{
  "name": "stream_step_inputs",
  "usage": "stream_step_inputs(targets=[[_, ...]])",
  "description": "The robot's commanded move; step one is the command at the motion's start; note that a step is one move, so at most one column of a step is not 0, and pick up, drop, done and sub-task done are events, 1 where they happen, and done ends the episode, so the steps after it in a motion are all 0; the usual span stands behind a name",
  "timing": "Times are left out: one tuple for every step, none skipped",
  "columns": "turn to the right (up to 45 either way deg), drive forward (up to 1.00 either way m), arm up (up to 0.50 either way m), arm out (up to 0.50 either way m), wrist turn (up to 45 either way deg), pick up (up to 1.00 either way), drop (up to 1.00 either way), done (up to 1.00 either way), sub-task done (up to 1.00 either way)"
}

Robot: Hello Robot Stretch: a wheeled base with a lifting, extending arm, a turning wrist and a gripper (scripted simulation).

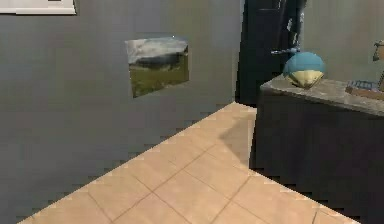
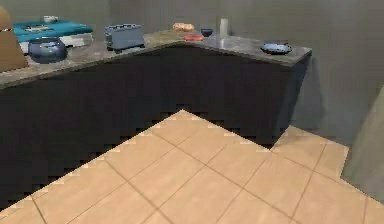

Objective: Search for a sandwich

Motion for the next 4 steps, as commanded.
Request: stream_step_inputs(targets=[[0.0,1.00,0.00,0.00,0.0,0.00,0.00,0.00,0.00],[-3.0,0.00,0.00,0.00,0.0,0.00,0.00,0.00,0.00],[0.0,0.95,0.00,0.00,0.0,0.00,0.00,0.00,0.00],[45.0,0.00,0.00,0.00,0.0,0.00,0.00,0.00,0.00]])
